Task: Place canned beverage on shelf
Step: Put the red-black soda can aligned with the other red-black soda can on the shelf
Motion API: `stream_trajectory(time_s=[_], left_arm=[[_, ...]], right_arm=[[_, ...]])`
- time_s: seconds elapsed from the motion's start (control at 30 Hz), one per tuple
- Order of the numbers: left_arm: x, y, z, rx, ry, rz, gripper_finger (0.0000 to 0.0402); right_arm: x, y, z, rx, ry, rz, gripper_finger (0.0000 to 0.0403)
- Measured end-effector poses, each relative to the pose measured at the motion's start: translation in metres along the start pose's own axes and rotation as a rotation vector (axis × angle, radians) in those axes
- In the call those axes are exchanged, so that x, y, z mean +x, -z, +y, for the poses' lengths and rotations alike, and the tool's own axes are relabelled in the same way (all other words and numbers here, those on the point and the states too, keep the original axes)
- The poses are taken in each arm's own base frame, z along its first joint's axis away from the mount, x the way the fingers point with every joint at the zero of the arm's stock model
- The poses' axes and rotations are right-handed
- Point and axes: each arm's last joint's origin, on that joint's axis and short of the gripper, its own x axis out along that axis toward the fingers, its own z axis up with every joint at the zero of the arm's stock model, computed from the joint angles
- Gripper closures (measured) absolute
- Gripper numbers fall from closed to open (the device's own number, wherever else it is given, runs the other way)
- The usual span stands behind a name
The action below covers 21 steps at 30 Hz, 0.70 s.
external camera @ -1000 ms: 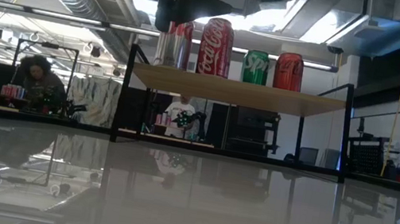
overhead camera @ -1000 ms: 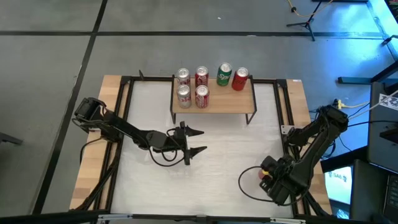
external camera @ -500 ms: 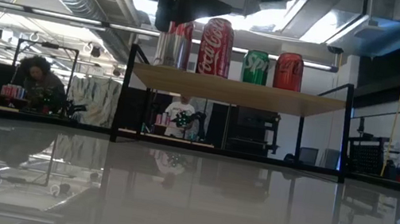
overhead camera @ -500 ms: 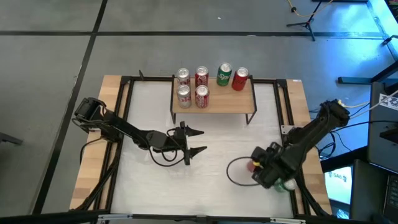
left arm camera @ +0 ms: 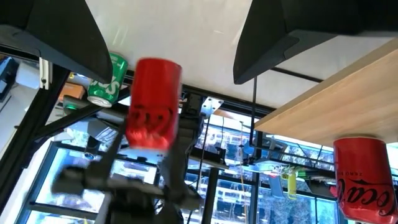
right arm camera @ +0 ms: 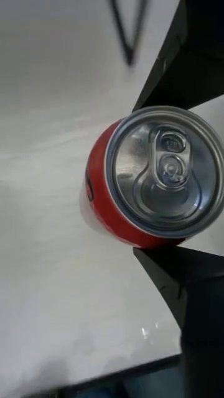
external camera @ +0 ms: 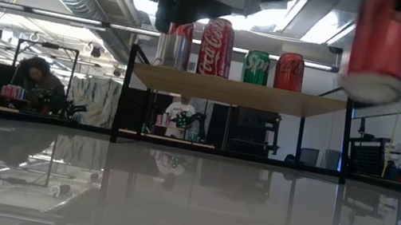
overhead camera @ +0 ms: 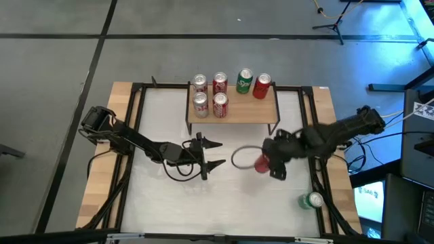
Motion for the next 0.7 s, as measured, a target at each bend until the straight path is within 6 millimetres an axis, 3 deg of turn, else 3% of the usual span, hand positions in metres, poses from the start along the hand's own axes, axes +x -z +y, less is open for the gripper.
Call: stream_trajectory(time_s=[0.3, 0.5, 0.7], left_arm=[[0.0, 0.0, 0.0, -0.001, -0.001, -0.001, 0.0076], [0.0, 0.0, 0.0, -0.001, -0.005, -0.001, 0.0076], [0.0, 0.0, 0.0, -0.001, -0.007, -0.002, 0.0076]], right_arm=[[-0.041, -0.042, -0.055, -0.125, -0.038, -0.133, 0.0107], [-0.059, -0.046, -0.092, -0.153, 0.033, -0.126, 0.0106], [-0.062, -0.049, -0.124, -0.181, 0.101, -0.125, 0.0105]])
